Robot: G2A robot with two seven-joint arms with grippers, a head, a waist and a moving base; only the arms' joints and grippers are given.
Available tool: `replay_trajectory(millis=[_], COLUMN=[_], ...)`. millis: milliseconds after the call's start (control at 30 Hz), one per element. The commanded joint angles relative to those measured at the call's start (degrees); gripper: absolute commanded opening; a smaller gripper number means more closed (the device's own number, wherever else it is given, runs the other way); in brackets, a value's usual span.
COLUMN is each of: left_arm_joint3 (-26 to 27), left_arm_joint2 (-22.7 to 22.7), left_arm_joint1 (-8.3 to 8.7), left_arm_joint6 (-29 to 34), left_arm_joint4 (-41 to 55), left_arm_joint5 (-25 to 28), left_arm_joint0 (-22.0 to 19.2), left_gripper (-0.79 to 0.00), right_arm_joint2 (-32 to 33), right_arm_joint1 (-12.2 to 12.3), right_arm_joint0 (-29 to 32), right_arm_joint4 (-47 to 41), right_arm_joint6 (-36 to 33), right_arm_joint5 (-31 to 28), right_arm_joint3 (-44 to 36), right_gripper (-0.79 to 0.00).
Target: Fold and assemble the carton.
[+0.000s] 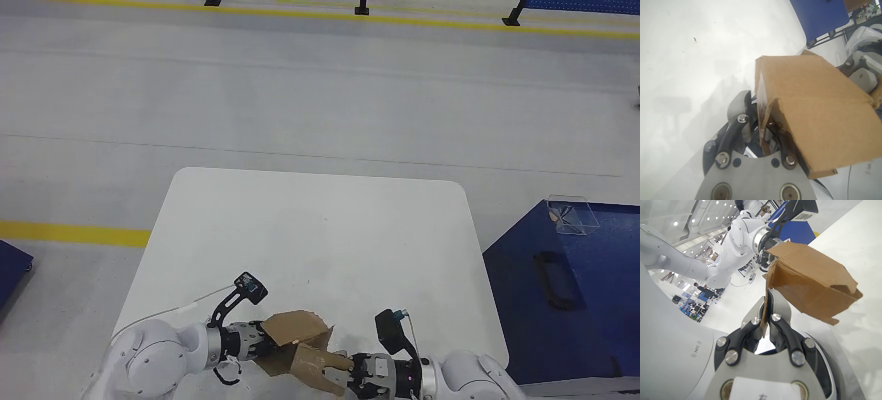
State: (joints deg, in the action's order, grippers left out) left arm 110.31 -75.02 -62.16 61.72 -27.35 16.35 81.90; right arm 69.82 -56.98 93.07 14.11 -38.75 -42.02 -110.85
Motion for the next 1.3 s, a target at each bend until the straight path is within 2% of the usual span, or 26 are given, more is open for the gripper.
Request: replay_trajectory(millis=[0, 100, 200, 267, 333, 400, 500, 567, 667, 967, 1033, 1100, 1167, 1267], left_arm_joint3=[0.3, 0.4, 0.4, 1.6, 2.7, 3.1, -0.4, -4.8, -12.2, -12.3, -12.6, -13.5, -15.7, -18.3], left_arm_joint2=[-0.7, -0.8, -0.8, -1.4, -1.4, -1.2, -2.2, -3.0, -1.4, -1.3, 0.0, 0.8, 1.5, 3.6], left_arm_joint1=[0.12, 0.14, 0.14, 0.36, 0.24, 0.1, -0.41, -0.77, -1.33, -1.4, -1.75, -2.13, -2.57, -3.02], left_arm_joint6=[-1.3, -1.6, -1.6, -4.7, -9.2, -8.4, -5.1, -1.9, 6.6, 6.1, 3.6, 3.0, 1.7, 1.0], left_arm_joint4=[-0.4, -0.8, -0.8, -7.2, -9.9, -4.6, 13.9, 27.7, 43.8, 44.7, 48.9, 55.5, 63.2, 69.0], left_arm_joint5=[-1.4, -1.6, -1.6, -1.9, -5.7, -7.0, -11.8, -15.0, -17.3, -17.7, -21.5, -25.2, -31.9, -40.2], left_arm_joint0=[0.3, 0.3, 0.3, 0.8, 2.9, 3.1, 0.7, -1.9, -7.1, -6.9, -6.2, -6.4, -7.3, -9.7], left_gripper=[-0.785, -0.785, -0.785, -0.785, -0.785, -0.785, -0.785, -0.785, -0.785, -0.785, -0.785, -0.785, -0.785, -0.785], right_arm_joint2=[0.0, 0.1, 4.0, 7.1, 10.7, 14.4, 16.5, 16.5, 16.5, 16.6, 17.7, 18.9, 18.6, 17.7], right_arm_joint1=[0.0, 0.0, 0.1, 0.3, 0.5, 0.6, 0.7, 0.7, 0.7, 0.7, 0.6, 0.2, -0.2, -0.6], right_arm_joint0=[0.0, 0.1, 1.0, 2.9, 5.3, 7.9, 9.6, 9.6, 9.6, 9.4, 8.9, 9.3, 10.7, 11.8], right_arm_joint4=[0.0, -0.4, 1.0, 1.4, 0.7, -0.3, -0.7, -0.7, -0.7, 0.0, 6.3, 15.6, 23.9, 29.8], right_arm_joint6=[0.0, 0.5, 6.2, 10.2, 14.0, 17.3, 18.9, 18.9, 18.9, 18.7, 19.9, 24.8, 30.0, 34.3], right_arm_joint5=[0.0, 0.7, 2.5, 2.8, 1.6, -0.4, -2.1, -2.1, -2.1, -1.8, 1.4, 6.2, 10.9, 14.8], right_arm_joint3=[0.0, 0.1, -1.0, -2.3, -3.6, -4.7, -5.5, -5.5, -5.5, -5.5, -6.6, -8.5, -10.2, -10.7], right_gripper=[0.0, 0.0, 0.0, 0.0, 0.0, 0.0, 0.0, 0.0, 0.0, 0.0, 0.0, 0.0, 0.0, 0.0])
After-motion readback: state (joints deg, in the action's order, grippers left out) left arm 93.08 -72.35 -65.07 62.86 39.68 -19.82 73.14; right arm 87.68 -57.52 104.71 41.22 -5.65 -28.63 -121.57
